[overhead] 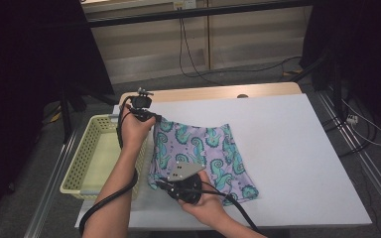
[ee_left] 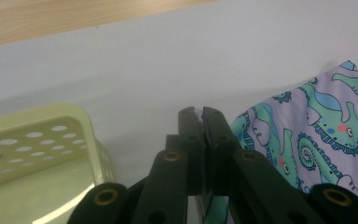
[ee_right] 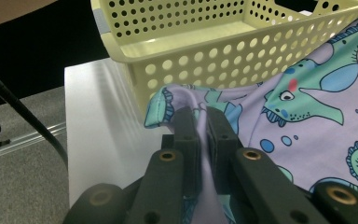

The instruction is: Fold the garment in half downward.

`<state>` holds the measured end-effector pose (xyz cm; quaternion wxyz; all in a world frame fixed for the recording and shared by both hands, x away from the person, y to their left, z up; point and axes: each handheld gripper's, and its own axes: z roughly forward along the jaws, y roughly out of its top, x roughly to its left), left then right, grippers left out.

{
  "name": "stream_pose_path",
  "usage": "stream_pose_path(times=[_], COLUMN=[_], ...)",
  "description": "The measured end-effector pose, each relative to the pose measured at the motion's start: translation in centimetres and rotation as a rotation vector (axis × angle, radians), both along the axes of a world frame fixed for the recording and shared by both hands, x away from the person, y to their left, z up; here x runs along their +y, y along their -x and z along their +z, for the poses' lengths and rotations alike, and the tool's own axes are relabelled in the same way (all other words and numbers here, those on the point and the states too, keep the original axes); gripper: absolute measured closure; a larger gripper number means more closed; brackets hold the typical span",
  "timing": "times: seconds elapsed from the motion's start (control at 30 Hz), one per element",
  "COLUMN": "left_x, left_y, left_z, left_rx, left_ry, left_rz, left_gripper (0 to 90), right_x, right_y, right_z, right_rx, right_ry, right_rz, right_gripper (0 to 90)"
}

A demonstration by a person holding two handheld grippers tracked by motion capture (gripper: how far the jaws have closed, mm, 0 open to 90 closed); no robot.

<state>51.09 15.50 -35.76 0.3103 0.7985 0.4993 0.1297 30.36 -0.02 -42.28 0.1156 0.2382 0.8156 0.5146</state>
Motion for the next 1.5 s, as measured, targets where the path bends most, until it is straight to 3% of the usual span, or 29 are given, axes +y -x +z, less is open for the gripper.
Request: stream_pose_path(times=[1.5], left_x=[1.8], left_y=[-0.3], left_z=[1.9], left_rx=[-0.012], left_ry=[-0.026], left_rz=[0.022], left_gripper=[87.6], right_x=[1.7], right_y=[-0.7], right_z=[1.7], right_rx=[-0.031], right_ry=[-0.035], right_rz=[0.016], right_gripper=[85.4])
